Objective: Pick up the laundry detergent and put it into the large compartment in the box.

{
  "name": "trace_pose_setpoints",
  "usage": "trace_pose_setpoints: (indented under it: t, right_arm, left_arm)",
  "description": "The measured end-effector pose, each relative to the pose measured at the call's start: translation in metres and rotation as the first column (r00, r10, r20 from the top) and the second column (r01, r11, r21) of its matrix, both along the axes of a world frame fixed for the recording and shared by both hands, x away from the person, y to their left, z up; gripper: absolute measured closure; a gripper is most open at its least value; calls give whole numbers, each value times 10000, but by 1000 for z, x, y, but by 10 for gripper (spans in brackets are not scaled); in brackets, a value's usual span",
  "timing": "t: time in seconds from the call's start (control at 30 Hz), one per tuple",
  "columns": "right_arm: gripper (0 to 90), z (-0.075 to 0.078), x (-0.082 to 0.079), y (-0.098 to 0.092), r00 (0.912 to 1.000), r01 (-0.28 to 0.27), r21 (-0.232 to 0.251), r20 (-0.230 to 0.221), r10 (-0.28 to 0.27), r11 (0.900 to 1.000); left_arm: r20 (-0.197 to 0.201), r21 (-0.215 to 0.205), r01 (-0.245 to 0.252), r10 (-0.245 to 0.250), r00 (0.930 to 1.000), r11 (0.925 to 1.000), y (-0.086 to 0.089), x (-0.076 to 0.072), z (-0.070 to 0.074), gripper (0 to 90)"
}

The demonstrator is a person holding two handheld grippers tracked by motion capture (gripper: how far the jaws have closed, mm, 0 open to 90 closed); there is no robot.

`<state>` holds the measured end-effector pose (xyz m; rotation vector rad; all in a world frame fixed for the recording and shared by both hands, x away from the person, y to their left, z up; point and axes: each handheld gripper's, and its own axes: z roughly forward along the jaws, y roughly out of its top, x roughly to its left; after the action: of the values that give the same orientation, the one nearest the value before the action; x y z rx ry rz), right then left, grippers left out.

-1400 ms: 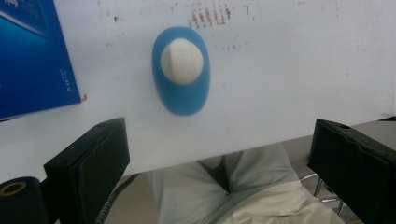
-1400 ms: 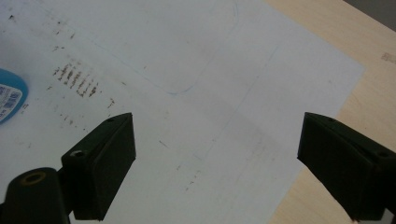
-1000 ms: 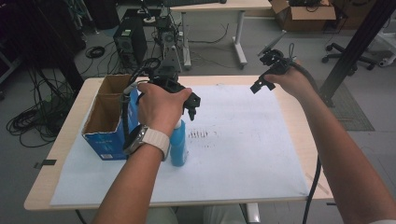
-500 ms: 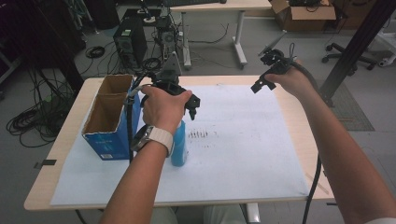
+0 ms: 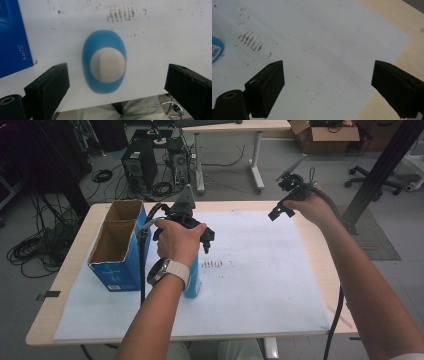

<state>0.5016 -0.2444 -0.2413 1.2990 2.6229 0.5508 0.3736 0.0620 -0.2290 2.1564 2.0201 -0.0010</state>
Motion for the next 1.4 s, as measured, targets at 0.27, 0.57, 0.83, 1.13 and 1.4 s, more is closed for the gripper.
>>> trace_pose_setpoints:
  t: [0.27,0.57,0.83,1.13,1.4]
  right_arm:
    - [113,-2,0,1,10000,-38,32,-27,38,10000]
    - [113,-4,1,3,9999,-89,52,-50,89,9999]
    - [112,-6,1,3,9999,-94,47,-92,95,9999]
    - [112,-10,0,4,9998,-145,76,-151,146,9999]
    - [112,-11,1,5,9997,-190,68,-156,191,9998]
  left_arm:
    - [-116,-8,-185,184,9998,9998,1,2,-14,58]
    - [-275,22,-237,237,9993,9997,1,4,-27,60]
    - [-386,93,-322,326,9987,9994,2,5,-38,62]
    - [-438,74,-195,198,9988,9998,0,7,-49,71]
    - [-467,127,-135,141,9988,9998,-1,8,-55,100]
